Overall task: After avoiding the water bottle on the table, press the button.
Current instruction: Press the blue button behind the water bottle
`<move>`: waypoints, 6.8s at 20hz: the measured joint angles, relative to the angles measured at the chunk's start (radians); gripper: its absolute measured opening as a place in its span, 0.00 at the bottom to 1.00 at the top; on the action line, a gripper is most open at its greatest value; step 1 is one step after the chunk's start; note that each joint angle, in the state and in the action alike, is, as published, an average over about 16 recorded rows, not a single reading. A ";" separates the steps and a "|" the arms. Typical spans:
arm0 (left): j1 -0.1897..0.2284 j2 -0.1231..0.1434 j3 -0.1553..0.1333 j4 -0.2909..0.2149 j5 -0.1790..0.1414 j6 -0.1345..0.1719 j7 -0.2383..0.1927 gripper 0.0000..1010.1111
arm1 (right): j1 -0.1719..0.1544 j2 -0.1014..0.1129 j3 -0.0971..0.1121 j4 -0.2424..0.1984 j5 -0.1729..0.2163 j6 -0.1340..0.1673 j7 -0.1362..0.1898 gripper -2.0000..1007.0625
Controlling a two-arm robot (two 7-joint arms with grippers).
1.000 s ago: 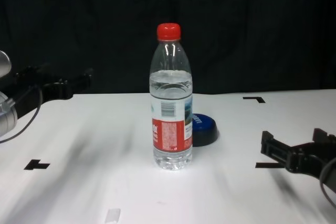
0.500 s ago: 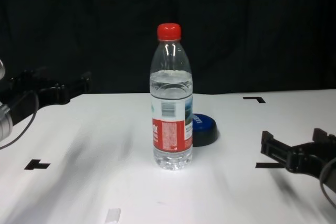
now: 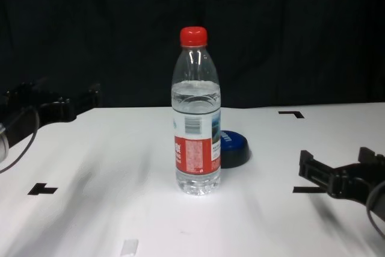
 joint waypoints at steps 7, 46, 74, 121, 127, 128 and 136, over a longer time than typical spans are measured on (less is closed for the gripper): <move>0.030 -0.004 -0.010 -0.031 0.004 0.006 0.009 1.00 | 0.000 0.000 0.000 0.000 0.000 0.000 0.000 1.00; 0.156 -0.068 -0.039 -0.148 0.038 0.041 0.066 1.00 | 0.000 0.000 0.000 0.000 0.000 0.000 0.000 1.00; 0.202 -0.097 -0.034 -0.167 0.044 0.045 0.076 1.00 | 0.000 0.000 0.000 0.000 0.000 0.000 0.000 1.00; 0.205 -0.099 -0.032 -0.164 0.043 0.044 0.077 1.00 | 0.126 -0.044 0.083 0.066 -0.059 0.026 0.117 1.00; 0.205 -0.099 -0.032 -0.164 0.043 0.044 0.077 1.00 | 0.183 -0.048 0.095 0.115 -0.074 0.030 0.157 1.00; 0.205 -0.099 -0.032 -0.164 0.043 0.044 0.077 1.00 | 0.192 -0.049 0.096 0.123 -0.076 0.031 0.163 1.00; 0.205 -0.099 -0.032 -0.164 0.043 0.044 0.077 1.00 | 0.273 -0.050 0.100 0.202 -0.092 0.034 0.201 1.00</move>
